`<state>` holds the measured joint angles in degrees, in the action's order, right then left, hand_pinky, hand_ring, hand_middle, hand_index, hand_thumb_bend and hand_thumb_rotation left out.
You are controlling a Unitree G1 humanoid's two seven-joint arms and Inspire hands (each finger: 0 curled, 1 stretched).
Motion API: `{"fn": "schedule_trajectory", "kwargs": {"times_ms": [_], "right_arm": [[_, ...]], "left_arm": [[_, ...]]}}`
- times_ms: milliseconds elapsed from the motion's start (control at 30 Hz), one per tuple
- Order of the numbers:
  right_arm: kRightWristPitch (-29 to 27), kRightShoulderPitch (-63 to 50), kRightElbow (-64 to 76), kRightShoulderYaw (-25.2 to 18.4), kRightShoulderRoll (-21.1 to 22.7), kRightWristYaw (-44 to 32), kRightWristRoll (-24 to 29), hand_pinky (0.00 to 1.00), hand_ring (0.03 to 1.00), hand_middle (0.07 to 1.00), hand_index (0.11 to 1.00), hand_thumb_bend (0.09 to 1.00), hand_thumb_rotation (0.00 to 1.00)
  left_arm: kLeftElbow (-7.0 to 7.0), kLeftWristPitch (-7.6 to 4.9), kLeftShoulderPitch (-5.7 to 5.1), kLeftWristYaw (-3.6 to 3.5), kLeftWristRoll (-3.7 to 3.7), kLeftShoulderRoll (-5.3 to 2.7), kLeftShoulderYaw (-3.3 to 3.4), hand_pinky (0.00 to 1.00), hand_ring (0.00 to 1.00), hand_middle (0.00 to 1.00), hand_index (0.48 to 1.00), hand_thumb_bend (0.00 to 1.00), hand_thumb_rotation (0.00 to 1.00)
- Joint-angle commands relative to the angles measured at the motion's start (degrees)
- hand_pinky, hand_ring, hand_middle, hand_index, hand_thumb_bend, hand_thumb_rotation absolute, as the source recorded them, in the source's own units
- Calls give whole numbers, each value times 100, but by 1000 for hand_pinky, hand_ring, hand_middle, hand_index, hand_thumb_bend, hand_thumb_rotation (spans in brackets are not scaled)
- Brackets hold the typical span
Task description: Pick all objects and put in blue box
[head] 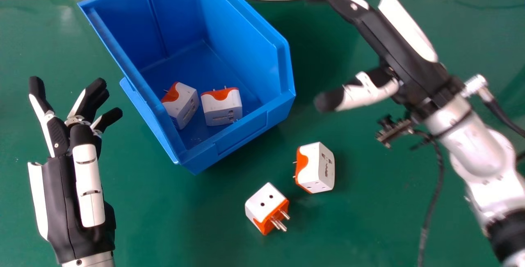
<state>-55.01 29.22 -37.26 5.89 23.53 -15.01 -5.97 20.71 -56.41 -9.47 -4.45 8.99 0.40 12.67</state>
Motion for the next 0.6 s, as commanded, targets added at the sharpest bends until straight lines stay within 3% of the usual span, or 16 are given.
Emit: {"fn": "schedule_trajectory", "kwargs": {"times_ms": [0,100,333,567], "right_arm": [[6,-176,328,-203,190,-104,276,561,717,759,762,953,644],[-1,-372,422,-304,318,-224,338,555,715,761,768,956,622],[-7,-778,445,-434,538,-404,331,578,735,781,792,992,591],[244,-968,601,-524,688,-602,355,617,749,802,804,1000,546]], "left_arm": [[-143,-49,-26,20,-51,-10,-6,769,857,850,833,485,926],[-145,-57,-23,32,-79,-12,-10,769,856,849,832,485,926],[-128,-65,-17,-6,-30,34,-17,768,855,849,831,494,929],[-159,-52,-5,25,-75,11,-27,768,854,848,830,494,929]]}}
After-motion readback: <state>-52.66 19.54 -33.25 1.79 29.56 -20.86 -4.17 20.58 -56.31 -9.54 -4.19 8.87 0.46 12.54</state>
